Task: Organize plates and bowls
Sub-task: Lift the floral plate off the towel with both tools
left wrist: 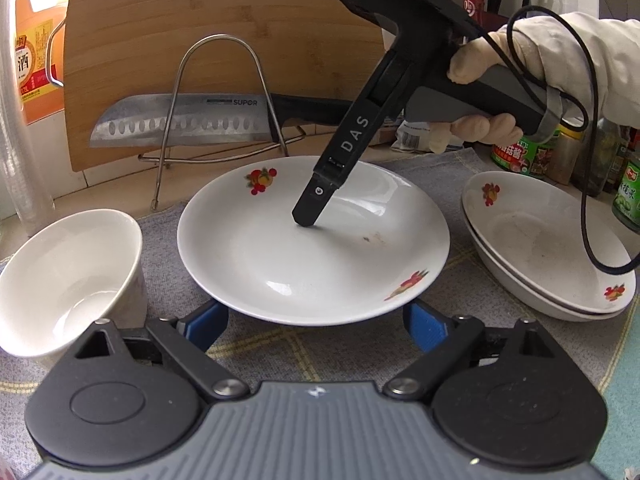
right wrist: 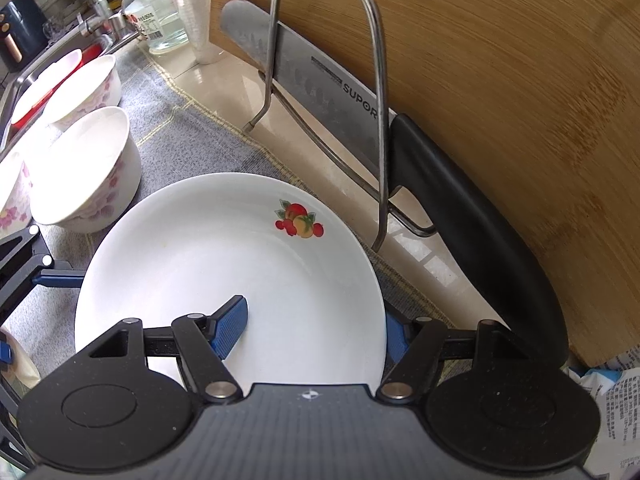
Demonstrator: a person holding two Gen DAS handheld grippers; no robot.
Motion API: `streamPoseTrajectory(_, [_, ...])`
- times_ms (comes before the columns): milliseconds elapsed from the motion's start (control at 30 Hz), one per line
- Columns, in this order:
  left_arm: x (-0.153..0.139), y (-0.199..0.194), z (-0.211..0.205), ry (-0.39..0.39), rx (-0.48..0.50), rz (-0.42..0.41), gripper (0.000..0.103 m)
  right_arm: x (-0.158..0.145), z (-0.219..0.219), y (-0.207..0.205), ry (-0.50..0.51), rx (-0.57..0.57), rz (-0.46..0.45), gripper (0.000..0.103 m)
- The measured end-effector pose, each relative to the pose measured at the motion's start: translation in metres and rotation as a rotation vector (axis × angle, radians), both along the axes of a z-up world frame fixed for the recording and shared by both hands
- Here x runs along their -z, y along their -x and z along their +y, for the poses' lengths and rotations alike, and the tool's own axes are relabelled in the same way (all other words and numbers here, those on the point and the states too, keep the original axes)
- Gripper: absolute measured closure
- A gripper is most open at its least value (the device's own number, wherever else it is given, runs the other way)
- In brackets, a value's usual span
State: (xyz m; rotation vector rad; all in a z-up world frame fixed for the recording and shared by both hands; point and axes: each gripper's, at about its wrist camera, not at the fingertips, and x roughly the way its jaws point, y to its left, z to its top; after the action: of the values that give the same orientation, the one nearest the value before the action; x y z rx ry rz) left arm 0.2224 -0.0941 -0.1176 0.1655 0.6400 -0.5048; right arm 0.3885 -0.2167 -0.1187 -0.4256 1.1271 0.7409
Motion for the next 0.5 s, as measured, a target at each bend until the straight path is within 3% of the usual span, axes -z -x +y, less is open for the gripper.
streamPoseTrajectory(500, [0.0012,-0.0020,-0.0045,-0.004,0.002,0.012,0.009,-0.0001,0.0009,0.0002,0.001,0.008,-0.015,0.027])
